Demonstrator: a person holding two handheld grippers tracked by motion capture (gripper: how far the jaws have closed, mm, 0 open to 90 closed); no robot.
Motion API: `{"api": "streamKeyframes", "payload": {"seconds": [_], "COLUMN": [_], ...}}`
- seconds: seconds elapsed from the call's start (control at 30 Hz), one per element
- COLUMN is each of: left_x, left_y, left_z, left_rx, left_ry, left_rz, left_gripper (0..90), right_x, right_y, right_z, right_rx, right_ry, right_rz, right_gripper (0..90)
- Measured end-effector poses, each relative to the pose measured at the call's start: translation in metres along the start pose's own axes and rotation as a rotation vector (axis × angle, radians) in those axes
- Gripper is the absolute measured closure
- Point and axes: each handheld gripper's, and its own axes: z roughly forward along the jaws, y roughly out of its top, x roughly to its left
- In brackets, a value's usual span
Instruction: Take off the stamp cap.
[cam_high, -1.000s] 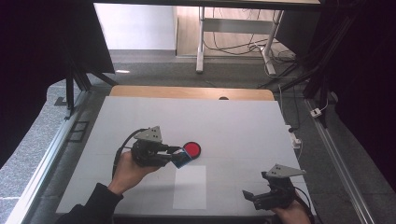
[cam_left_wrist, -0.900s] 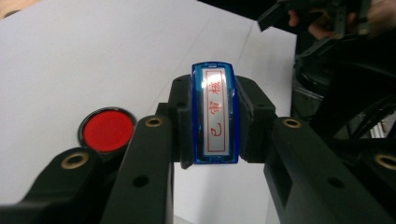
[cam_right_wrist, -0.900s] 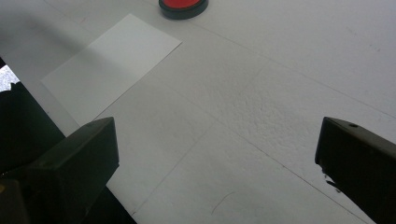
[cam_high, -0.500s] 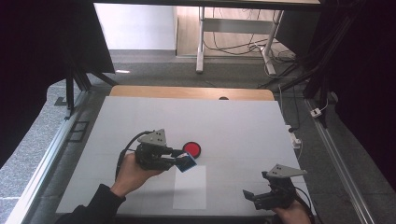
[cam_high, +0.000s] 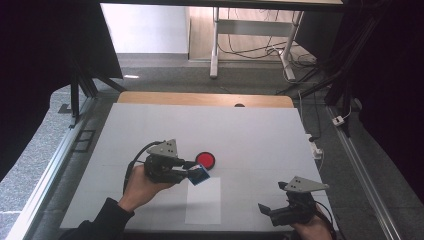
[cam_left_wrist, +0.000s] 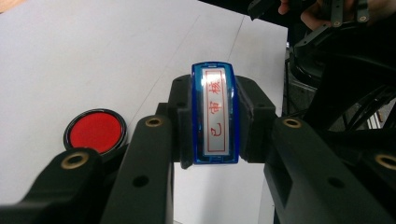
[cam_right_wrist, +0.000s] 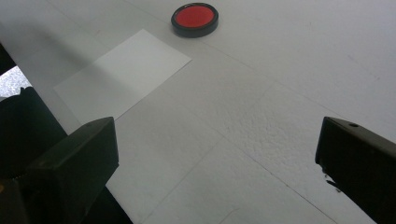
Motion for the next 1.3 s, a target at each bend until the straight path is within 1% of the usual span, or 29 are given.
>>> {"api": "streamKeyframes", "payload": {"seconds": [0.17,0.23,0.27,0.33,0.37,0.4,0.5,0.6,0.63,0.67,0.7,0.87,0.9,0.97,1.0,1.07,1.1,1.17,1.3], "left_x": [0.001,0.001,0.0,0.0,0.0,0.0,0.0,0.0,0.0,0.0,0.0,0.0,0.0,0.0,0.0,0.0,0.0,0.0,0.0], "left_y": [-0.001,-0.001,-0.001,-0.001,-0.001,-0.001,-0.001,-0.001,-0.001,-0.001,-0.001,-0.001,-0.001,-0.001,-0.001,-0.001,-0.001,0.0,0.0], "left_z": [0.001,0.001,0.001,0.001,0.002,0.002,0.002,0.002,0.001,0.001,0.001,0.001,0.001,0.0,0.0,0.0,0.0,0.001,0.001], "left_rx": [0.004,0.004,0.007,0.007,0.007,0.008,0.009,0.007,0.006,0.006,0.007,0.004,0.004,0.004,0.004,0.004,0.004,0.011,0.015], "left_ry": [-0.001,-0.001,-0.003,-0.003,-0.005,-0.006,-0.008,-0.011,-0.012,-0.014,-0.015,-0.024,-0.026,-0.029,-0.029,-0.039,-0.038,-0.035,-0.03], "left_rz": [-0.001,0.0,0.002,0.003,0.004,0.005,0.008,0.008,0.008,0.008,0.009,0.013,0.014,0.018,0.02,0.017,0.017,0.016,0.012], "left_gripper": [70.4,70.4,70.3,70.4,70.3,70.3,70.4,70.3,70.3,70.3,70.3,70.4,70.3,70.3,70.4,70.4,70.3,70.3,70.3], "right_x": [0.003,0.004,0.005,0.005,0.006,0.006,0.008,0.01,0.01,0.012,0.012,0.017,0.018,0.02,0.023,0.025,0.028,0.03,0.037], "right_y": [0.003,0.003,0.004,0.005,0.006,0.006,0.008,0.011,0.011,0.013,0.013,0.017,0.018,0.019,0.02,0.021,0.023,0.024,0.03], "right_z": [0.002,0.002,0.003,0.004,0.005,0.005,0.008,0.012,0.012,0.013,0.013,0.02,0.023,0.027,0.032,0.034,0.038,0.04,0.049], "right_rx": [-0.008,-0.008,-0.016,-0.019,-0.021,-0.021,-0.031,-0.041,-0.041,-0.058,-0.058,-0.068,-0.071,-0.065,-0.058,-0.052,-0.027,-0.019,-0.023], "right_ry": [0.014,0.016,0.029,0.034,0.047,0.047,0.071,0.094,0.094,0.115,0.115,0.152,0.168,0.19,0.212,0.218,0.238,0.243,0.254], "right_rz": [-0.029,-0.033,-0.04,-0.043,-0.051,-0.051,-0.056,-0.078,-0.078,-0.082,-0.082,-0.087,-0.085,-0.087,-0.098,-0.104,-0.109,-0.115,-0.15], "right_gripper": [0.0,0.0,0.0,0.0,0.0,0.0,0.0,0.0,0.0,0.0,0.0,0.0,0.0,0.0,0.0,0.0,0.0,0.0,0.3]}}
